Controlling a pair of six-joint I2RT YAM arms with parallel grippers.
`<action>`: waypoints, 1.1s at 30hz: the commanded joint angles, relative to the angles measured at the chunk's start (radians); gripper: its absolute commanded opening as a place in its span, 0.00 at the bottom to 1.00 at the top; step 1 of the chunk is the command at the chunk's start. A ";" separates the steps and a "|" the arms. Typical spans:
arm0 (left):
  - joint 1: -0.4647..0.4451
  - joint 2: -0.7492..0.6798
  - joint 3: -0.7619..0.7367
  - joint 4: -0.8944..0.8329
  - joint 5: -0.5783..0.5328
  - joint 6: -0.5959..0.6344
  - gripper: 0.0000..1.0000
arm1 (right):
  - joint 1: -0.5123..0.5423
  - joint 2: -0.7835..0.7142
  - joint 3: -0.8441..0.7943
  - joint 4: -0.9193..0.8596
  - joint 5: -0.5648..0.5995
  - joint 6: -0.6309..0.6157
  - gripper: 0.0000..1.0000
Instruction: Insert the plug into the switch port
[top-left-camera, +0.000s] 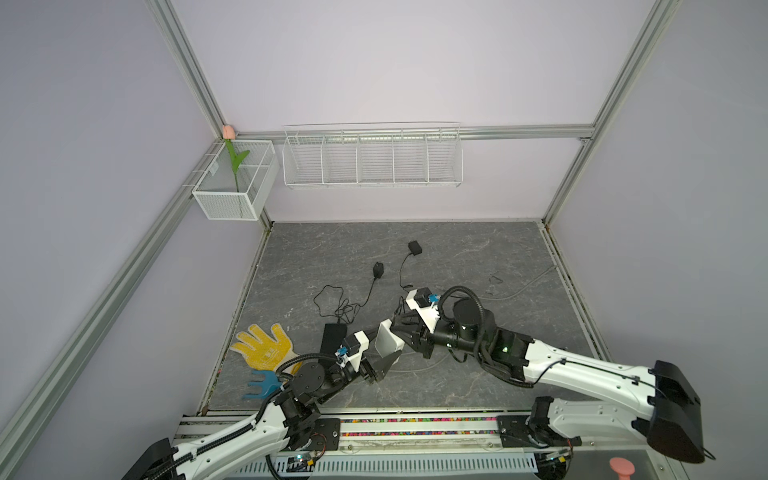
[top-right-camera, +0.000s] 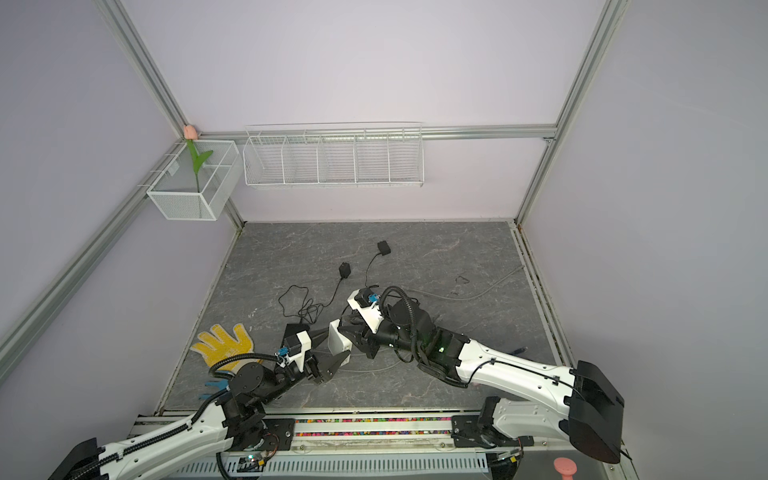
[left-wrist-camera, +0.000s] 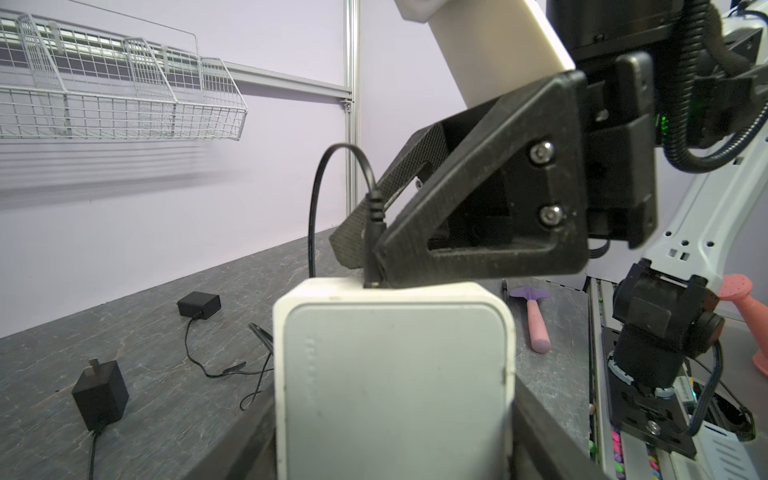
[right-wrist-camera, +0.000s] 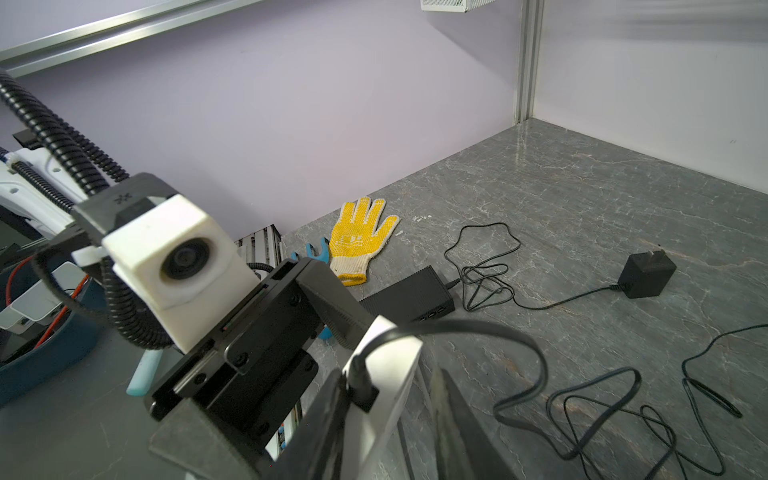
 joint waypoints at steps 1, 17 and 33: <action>0.004 -0.048 0.067 0.284 -0.036 0.010 0.00 | 0.009 0.009 -0.053 -0.240 -0.059 -0.029 0.39; 0.004 -0.042 0.070 0.277 -0.036 0.003 0.00 | -0.025 -0.003 0.006 -0.206 -0.178 -0.023 0.44; 0.004 -0.077 0.073 0.221 -0.037 0.004 0.00 | -0.054 0.080 0.090 -0.166 -0.239 0.004 0.46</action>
